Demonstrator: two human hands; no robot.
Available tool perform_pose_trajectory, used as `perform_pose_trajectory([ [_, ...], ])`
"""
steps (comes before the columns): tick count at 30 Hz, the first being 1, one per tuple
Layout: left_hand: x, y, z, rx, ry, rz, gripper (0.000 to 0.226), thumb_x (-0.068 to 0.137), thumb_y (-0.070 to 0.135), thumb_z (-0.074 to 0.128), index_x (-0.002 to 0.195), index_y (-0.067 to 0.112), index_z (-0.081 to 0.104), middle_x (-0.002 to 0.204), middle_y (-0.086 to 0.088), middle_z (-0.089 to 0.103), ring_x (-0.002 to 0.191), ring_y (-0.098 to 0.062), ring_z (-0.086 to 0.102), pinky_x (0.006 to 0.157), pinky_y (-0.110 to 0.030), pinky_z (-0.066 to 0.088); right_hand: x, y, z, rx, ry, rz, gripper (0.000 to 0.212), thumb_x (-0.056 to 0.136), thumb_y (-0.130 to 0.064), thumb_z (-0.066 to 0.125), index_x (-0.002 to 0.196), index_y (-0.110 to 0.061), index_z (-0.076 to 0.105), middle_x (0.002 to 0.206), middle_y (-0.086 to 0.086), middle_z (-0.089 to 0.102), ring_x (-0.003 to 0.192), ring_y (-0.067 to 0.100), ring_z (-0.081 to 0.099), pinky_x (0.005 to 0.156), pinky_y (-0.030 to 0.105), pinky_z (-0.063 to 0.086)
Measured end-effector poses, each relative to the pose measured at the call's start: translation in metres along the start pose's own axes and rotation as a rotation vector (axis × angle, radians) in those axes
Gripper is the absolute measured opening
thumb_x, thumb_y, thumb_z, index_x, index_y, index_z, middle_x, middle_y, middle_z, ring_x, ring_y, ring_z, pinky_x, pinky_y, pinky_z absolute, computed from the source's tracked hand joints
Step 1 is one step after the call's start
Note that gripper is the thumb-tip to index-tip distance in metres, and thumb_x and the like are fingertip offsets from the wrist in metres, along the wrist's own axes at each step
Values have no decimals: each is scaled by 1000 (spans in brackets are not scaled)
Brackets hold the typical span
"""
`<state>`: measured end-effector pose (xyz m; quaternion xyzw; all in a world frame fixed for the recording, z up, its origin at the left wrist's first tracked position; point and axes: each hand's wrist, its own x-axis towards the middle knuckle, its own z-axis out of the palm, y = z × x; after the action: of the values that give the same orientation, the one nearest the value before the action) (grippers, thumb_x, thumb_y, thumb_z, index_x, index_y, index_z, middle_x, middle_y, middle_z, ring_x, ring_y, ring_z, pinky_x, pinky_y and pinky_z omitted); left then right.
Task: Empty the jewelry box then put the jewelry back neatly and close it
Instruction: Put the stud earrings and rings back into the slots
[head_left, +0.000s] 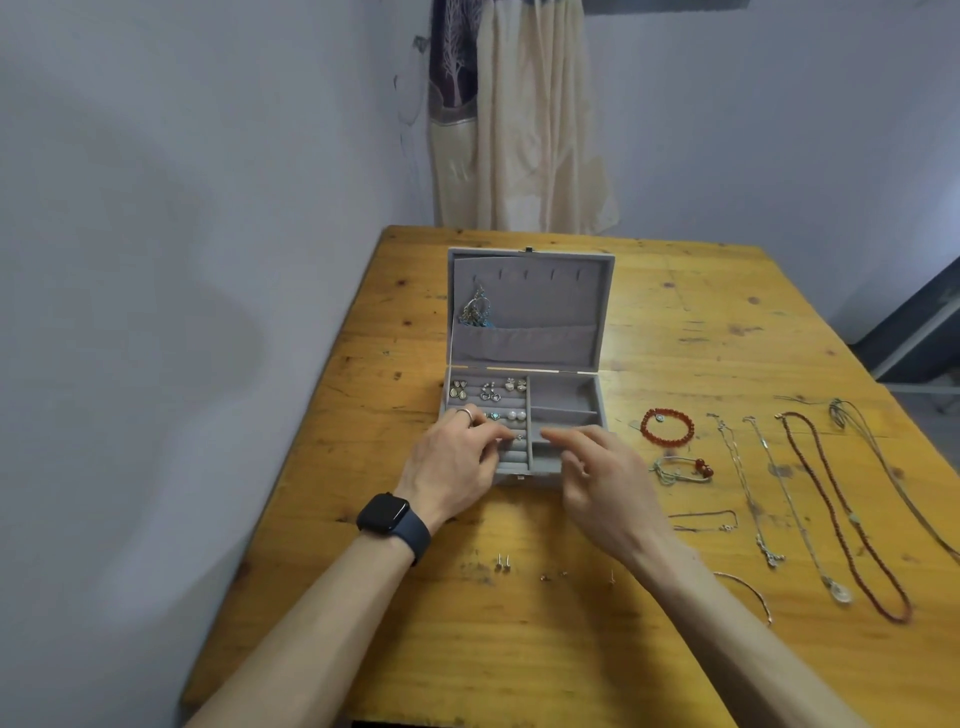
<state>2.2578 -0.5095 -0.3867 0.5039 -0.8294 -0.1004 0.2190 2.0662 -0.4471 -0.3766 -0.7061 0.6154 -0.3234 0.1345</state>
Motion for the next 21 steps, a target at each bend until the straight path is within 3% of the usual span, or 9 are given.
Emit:
perform_pose_trajectory([
  [2, -6, 1, -3, -1, 41, -4, 25, 94, 20, 58, 113, 28, 70, 99, 6, 62, 93, -13, 57, 70, -29, 54, -21, 3, -15, 100, 87, 40, 31, 93, -7, 62, 118, -22, 72, 104, -7, 68, 88, 4, 61, 77, 24, 53],
  [5, -29, 11, -6, -28, 124, -1, 22, 91, 20, 62, 110, 27, 70, 94, 8, 62, 86, -10, 54, 67, -26, 51, -64, 10, -32, 137, 131, 114, 26, 88, -11, 71, 109, -27, 73, 94, -17, 65, 84, 4, 60, 67, 12, 46],
  [10, -78, 38, 2, 21, 110, 74, 15, 86, 35, 63, 96, 31, 74, 88, 11, 63, 83, -8, 53, 69, -25, 43, -110, 21, -15, -1, 77, 154, 22, 80, -26, 81, 99, -35, 75, 91, -19, 61, 88, 7, 52, 75, 26, 48],
  [15, -103, 47, 19, 88, 124, 39, 20, 82, 47, 66, 92, 34, 76, 94, 13, 64, 94, -12, 54, 78, -32, 41, -114, 12, 8, -154, 122, 94, 22, 77, -37, 83, 98, -37, 76, 98, -15, 65, 89, 17, 47, 73, 36, 49],
  [21, -110, 57, 26, 101, 140, 43, 21, 84, 51, 65, 90, 35, 78, 92, 17, 64, 92, -11, 53, 78, -34, 39, -112, 6, 17, -241, 138, 69, 10, 84, -40, 75, 93, -36, 78, 96, -14, 66, 88, 20, 47, 67, 37, 46],
])
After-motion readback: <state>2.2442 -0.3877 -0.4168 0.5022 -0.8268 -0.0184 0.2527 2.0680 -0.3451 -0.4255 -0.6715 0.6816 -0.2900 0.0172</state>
